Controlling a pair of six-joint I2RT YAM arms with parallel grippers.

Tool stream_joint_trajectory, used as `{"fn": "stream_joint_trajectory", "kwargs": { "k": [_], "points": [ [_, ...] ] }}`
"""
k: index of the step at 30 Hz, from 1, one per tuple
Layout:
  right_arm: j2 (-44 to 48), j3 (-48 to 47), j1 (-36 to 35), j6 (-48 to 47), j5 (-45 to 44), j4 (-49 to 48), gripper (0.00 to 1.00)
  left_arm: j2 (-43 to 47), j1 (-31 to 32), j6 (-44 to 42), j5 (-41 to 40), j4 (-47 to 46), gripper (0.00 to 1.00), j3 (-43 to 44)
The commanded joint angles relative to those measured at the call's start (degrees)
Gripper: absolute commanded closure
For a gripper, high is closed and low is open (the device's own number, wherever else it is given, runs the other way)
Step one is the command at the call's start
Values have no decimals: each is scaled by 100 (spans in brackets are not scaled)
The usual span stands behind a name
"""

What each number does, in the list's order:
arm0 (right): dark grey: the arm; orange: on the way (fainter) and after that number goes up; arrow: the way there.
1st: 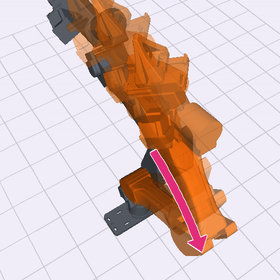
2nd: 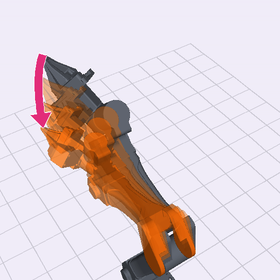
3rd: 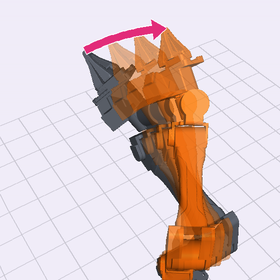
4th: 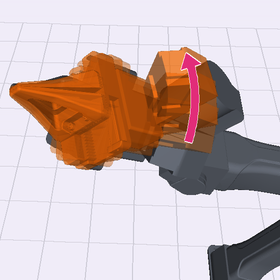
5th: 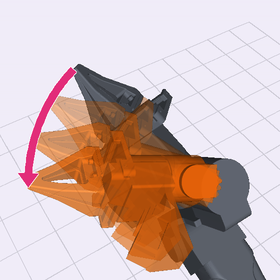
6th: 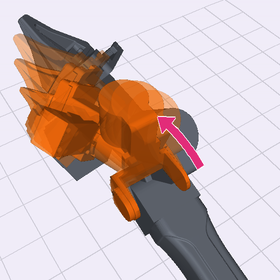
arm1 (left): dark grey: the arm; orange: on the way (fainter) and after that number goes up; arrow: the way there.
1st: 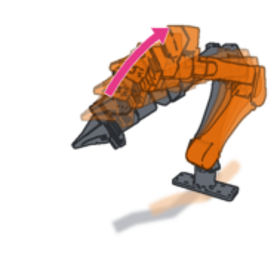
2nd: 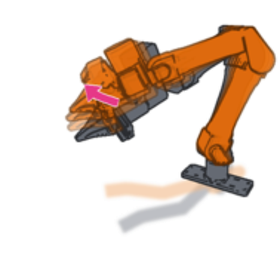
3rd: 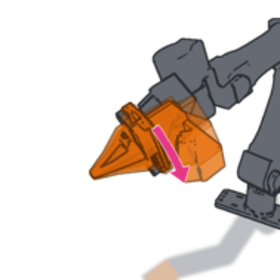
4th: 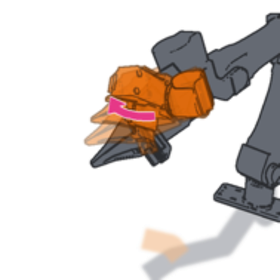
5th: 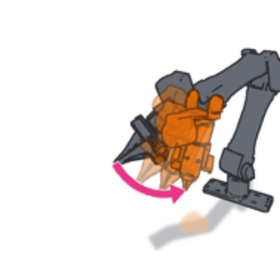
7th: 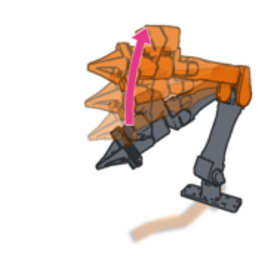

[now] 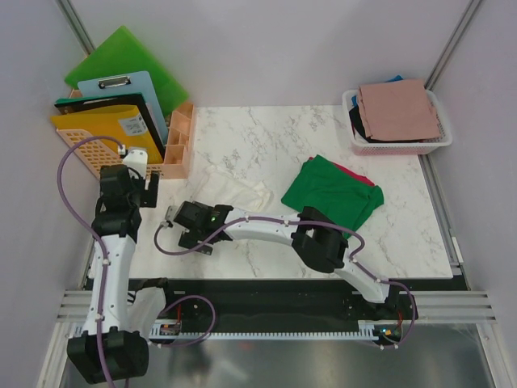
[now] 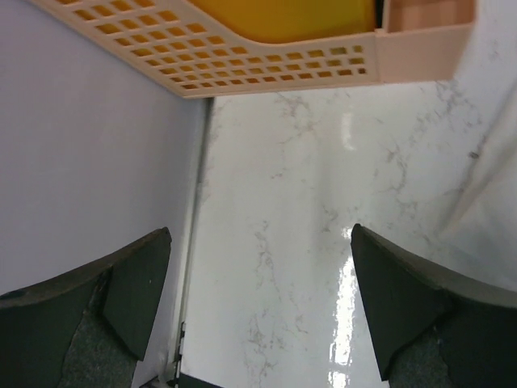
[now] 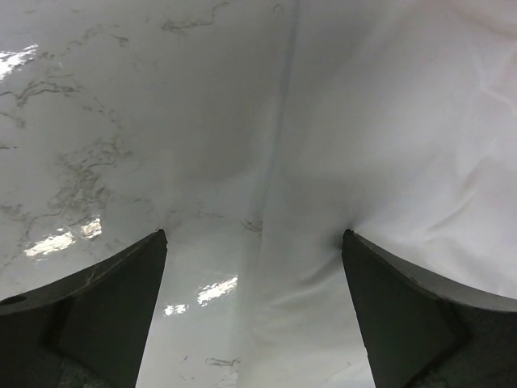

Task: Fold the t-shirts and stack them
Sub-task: Neatly place the folded tshirt to the corner

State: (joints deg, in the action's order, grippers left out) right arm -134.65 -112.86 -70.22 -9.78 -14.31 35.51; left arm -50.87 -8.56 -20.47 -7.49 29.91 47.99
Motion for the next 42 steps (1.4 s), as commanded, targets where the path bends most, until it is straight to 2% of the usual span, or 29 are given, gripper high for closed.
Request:
{"fn": "stream_joint_trajectory", "kwargs": {
  "k": [1, 5, 11, 15, 26, 35, 40, 42],
  "points": [
    [70, 88, 34, 152, -318, -298, 3, 665, -41, 385, -1404, -968, 0, 79],
    [158, 281, 34, 108, -424, -430, 3, 666, -85, 430, -1868, -1048, 0, 272],
    [150, 282, 52, 64, -626, -483, 2, 930, -392, -36, -2609, -1813, 0, 9],
    [158, 334, 87, 29, -854, -492, 2, 983, -743, -132, -2477, -1778, 0, 53],
    [396, 1511, 403, 20, -987, -756, 2, 877, -841, -194, -2222, -1831, 0, 114],
    [9, 1776, 377, 213, -942, -782, 2, 868, -841, -238, -2073, -1761, 0, 176],
    [-79, 1890, 333, 292, -1022, -808, 9, 904, -858, -326, -2046, -1813, 0, 106],
    [-96, 1899, 228, 266, -1188, -808, 8, 886, -849, -282, -2046, -1813, 0, 88]
  ]
}}
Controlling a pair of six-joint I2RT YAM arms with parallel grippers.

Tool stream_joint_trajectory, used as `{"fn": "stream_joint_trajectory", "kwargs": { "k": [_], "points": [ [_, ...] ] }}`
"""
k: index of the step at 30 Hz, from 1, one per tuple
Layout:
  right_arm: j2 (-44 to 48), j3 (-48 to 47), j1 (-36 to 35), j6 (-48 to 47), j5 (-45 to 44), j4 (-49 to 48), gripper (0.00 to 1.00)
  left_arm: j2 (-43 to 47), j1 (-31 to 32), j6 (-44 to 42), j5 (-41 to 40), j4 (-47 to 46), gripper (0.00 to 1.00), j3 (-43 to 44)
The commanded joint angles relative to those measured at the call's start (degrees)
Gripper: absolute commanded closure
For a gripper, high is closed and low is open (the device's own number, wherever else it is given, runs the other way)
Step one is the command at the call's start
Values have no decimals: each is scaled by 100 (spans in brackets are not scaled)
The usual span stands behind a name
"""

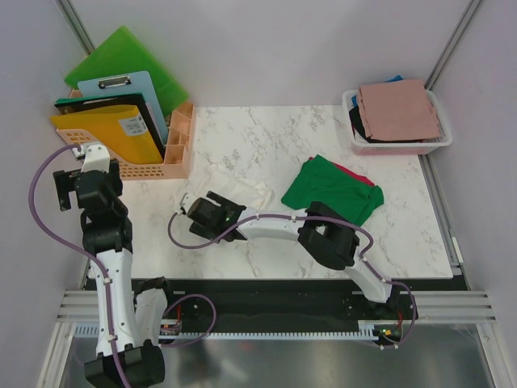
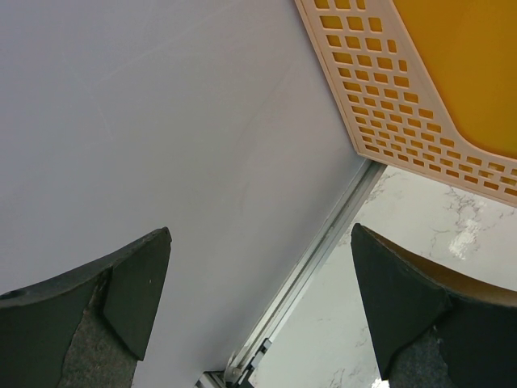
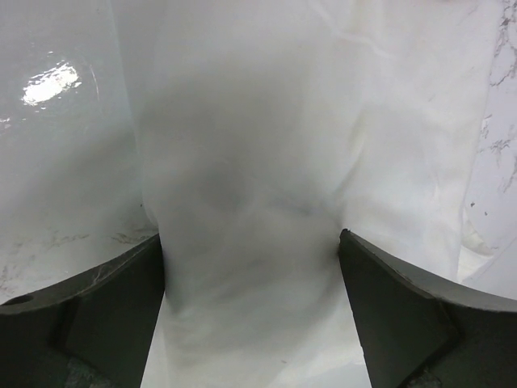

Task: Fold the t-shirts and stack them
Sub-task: Neatly place the folded tshirt to the corner

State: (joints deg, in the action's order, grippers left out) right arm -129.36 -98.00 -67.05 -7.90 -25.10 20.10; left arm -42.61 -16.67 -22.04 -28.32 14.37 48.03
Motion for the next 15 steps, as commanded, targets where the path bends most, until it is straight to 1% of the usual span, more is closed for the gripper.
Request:
{"fn": "stream_joint_trajectory", "kwargs": {
  "k": [1, 2, 3, 4, 5, 6, 7, 9, 13, 15],
  "points": [
    [-625, 404, -150, 43, -248, 715, 6, 60, -38, -116, 45, -251, 0, 75],
    [-617, 413, -334, 0, -380, 715, 5, 51, -38, -99, 45, -259, 0, 75],
    [-564, 430, -440, -53, -886, 663, 4, 25, -38, -72, 37, -251, 0, 49],
    [-520, 474, -537, -106, -1065, 488, 2, 16, -38, -72, 54, -216, 0, 49],
    [-485, 553, -729, -167, -1215, 408, 2, -10, -38, -55, 54, -198, 0, 49],
    [-476, 553, -809, -237, -1556, 364, 2, -28, -38, -46, 63, -180, 0, 40],
    [-485, 501, -880, -299, -1672, 320, 2, -37, -38, -54, 63, -189, 0, 31],
    [-607, 387, -1064, -300, -1874, 363, 2, -54, -38, -72, 63, -180, 0, 22],
    [-775, 80, -1258, -98, -1622, 714, 2, -54, -47, -116, 63, -224, 0, -13],
    [-880, 44, -1320, -89, -1673, 706, 2, -54, -47, -107, 63, -215, 0, -31]
  ]
}}
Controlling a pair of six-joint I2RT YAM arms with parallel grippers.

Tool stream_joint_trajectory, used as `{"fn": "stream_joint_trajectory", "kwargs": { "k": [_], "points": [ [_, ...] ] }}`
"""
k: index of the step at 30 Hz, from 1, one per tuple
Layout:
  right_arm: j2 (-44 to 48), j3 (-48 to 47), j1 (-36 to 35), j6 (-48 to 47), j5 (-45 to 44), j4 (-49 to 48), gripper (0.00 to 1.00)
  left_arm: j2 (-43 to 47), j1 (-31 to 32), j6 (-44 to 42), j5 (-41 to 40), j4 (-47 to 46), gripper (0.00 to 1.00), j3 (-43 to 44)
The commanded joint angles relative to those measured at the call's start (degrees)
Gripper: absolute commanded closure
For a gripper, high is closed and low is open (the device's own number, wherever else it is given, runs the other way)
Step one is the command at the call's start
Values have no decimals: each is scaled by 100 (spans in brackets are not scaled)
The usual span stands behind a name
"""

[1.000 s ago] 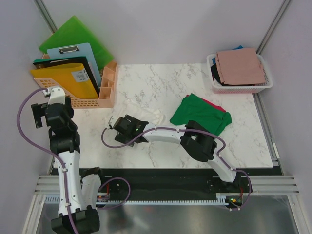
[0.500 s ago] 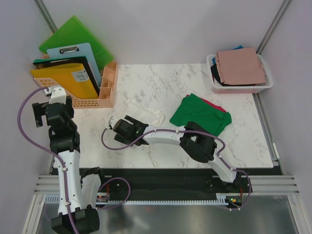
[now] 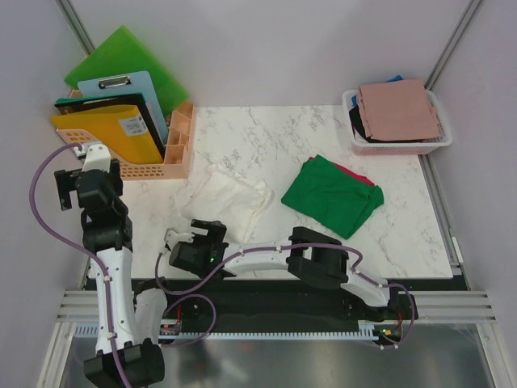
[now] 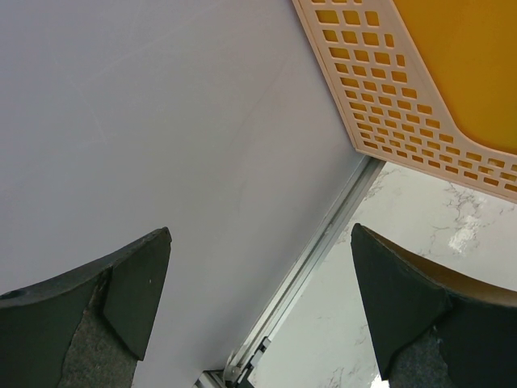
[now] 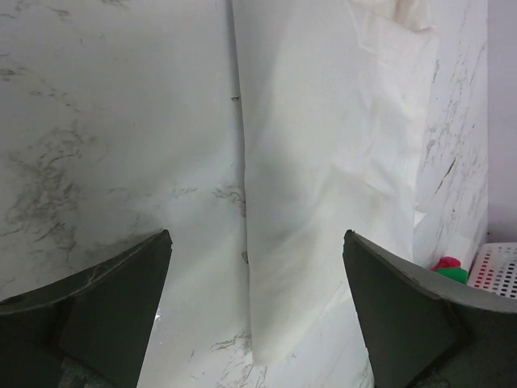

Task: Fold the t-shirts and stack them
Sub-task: Neatly place the folded tshirt to the corner

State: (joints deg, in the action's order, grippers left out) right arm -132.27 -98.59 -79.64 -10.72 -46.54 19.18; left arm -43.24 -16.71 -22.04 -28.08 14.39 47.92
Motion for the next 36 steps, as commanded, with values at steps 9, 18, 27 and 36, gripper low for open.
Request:
{"fn": "stream_joint_trajectory", "kwargs": {
  "k": [9, 18, 27, 36],
  "points": [
    [-1283, 41, -35, -114, -416, 693, 2, 158, -52, -169, 92, -182, 0, -37],
    [-1407, 199, 106, -88, -487, 675, 2, 115, -60, -169, 127, -174, 0, -46],
    [-1433, 393, 370, 43, -128, 850, 26, 132, -60, -169, 215, -191, 0, -99],
    [-1627, 191, 370, 246, 172, 1202, 100, 132, -78, -213, 267, -209, 0, -134]
  ]
}}
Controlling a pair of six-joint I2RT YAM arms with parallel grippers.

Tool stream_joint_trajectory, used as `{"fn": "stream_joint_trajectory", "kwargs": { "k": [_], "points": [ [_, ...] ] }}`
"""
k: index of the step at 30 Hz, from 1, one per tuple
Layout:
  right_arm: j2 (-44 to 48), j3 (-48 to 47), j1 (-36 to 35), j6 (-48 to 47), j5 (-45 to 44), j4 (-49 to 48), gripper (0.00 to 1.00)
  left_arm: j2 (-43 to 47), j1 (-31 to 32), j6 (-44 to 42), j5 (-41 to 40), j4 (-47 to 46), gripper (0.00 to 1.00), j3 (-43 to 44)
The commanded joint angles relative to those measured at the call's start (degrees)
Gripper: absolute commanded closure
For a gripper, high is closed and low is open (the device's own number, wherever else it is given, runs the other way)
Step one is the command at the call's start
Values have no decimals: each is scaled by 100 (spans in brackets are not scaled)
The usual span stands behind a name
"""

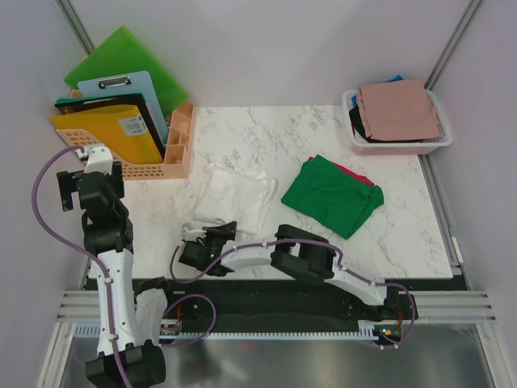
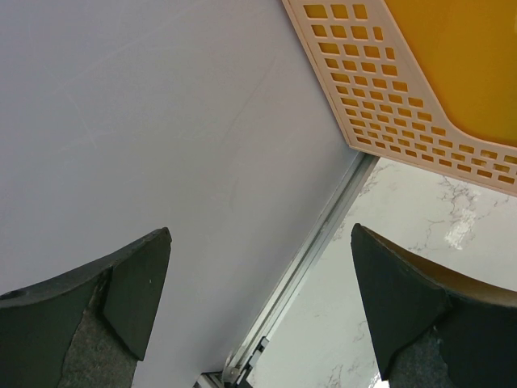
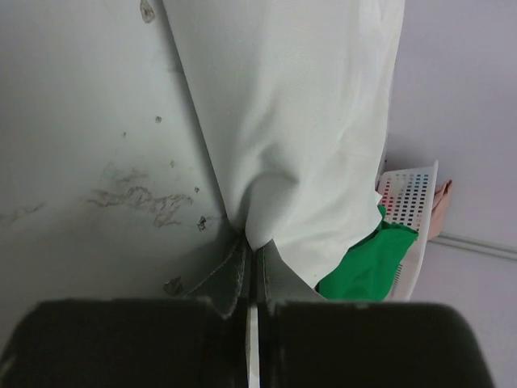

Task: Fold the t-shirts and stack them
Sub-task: Neatly place the folded tshirt to the corner

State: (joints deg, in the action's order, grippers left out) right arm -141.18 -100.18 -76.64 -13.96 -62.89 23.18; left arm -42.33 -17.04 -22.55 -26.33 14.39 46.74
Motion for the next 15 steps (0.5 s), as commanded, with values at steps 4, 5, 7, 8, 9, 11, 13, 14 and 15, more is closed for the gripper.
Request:
{"fn": "stream_joint_trajectory", "kwargs": {
  "k": [4, 5, 7, 8, 9, 11, 13, 14, 15],
  "points": [
    [-674, 377, 79, 613, 1859, 802, 100, 58, -37, -119, 154, -200, 0, -86],
    [-682, 377, 70, 596, 1877, 802, 100, 49, -45, -110, 154, -200, 0, -86],
    [-726, 350, 70, 526, 1868, 820, 97, 32, -45, -84, 189, -183, 0, -112],
    [-718, 350, 70, 499, 1860, 837, 82, 31, -45, -92, 215, -174, 0, -104],
    [-726, 376, 70, 482, 1834, 829, 69, 31, -37, -101, 233, -156, 0, -104],
    [-604, 481, 88, 490, 1859, 776, 23, 49, -45, -127, 286, -138, 0, -113],
    [-385, 578, 105, 473, 1904, 688, 8, 75, -45, -153, 321, -138, 0, -139],
    [-331, 622, 114, 464, 1912, 636, 2, 93, -45, -154, 356, -130, 0, -148],
    [-296, 605, 167, 464, 1912, 627, 2, 93, -45, -171, 382, -121, 0, -183]
  ]
}}
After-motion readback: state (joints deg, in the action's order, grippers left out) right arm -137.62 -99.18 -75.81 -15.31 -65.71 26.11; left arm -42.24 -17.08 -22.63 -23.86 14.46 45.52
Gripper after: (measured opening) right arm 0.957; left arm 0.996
